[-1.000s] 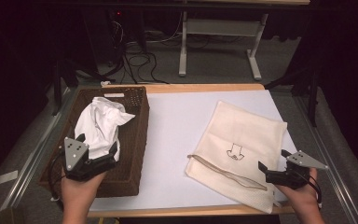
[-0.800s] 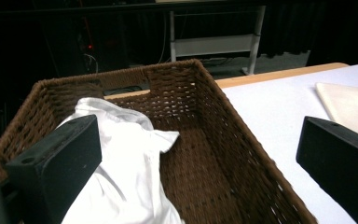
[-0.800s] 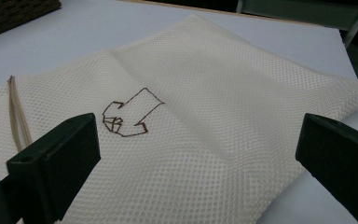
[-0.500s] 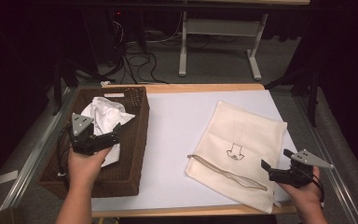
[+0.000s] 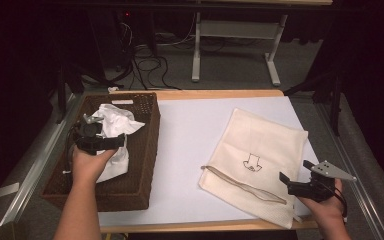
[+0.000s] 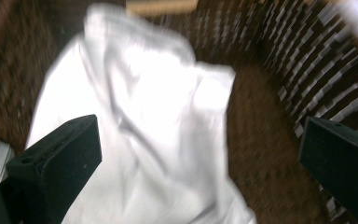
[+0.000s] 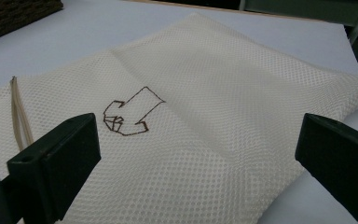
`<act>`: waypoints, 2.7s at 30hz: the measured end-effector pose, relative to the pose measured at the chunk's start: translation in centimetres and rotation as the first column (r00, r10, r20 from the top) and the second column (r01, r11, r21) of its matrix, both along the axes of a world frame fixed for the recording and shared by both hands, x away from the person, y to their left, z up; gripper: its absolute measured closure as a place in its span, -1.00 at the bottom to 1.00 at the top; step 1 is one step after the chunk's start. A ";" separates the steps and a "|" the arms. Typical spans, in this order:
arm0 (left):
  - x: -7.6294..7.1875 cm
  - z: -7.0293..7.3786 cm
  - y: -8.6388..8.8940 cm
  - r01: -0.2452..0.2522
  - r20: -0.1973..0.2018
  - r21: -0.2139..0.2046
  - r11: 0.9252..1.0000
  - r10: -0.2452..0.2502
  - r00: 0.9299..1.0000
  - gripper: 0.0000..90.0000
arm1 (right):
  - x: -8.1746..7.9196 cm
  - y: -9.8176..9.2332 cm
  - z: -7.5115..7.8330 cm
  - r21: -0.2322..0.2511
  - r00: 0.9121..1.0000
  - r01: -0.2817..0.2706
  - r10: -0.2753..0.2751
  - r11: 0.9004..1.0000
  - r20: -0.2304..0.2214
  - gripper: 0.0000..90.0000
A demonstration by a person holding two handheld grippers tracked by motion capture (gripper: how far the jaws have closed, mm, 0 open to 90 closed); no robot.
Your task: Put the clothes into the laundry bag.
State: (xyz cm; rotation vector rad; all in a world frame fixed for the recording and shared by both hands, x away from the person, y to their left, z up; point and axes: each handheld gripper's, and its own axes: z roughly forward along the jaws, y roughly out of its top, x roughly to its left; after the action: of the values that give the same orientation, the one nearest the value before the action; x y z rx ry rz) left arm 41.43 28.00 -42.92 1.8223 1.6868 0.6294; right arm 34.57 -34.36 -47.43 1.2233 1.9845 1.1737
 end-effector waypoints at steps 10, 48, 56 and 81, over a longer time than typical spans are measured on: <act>2.3 -5.0 0.1 0.033 -0.344 0.018 0.999 -0.025 0.939 -0.90 | 0.2 0.2 -0.2 -0.009 1.000 -0.014 0.014 1.000 -0.006 -0.98; -1.5 -2.4 -4.8 0.294 -0.396 -0.055 0.954 -0.291 0.871 0.76 | 0.2 -0.1 0.0 0.024 1.000 -0.001 0.001 1.000 -0.008 -0.96; -1.6 -0.4 -2.8 0.169 -0.297 -0.008 0.986 -0.164 0.941 -0.22 | 0.0 -0.3 0.1 0.032 1.000 0.013 -0.013 0.999 -0.013 -0.96; 0.0 -1.9 -0.3 0.150 -0.338 0.014 0.989 -0.137 0.931 0.87 | 0.1 -0.1 -0.2 0.017 1.000 0.004 -0.003 1.000 -0.023 -0.95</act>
State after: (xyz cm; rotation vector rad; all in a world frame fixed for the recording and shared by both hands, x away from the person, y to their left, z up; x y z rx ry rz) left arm 41.40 27.74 -44.79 2.1554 1.7386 0.3021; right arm 34.69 -34.48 -47.62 1.2537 1.9923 1.1816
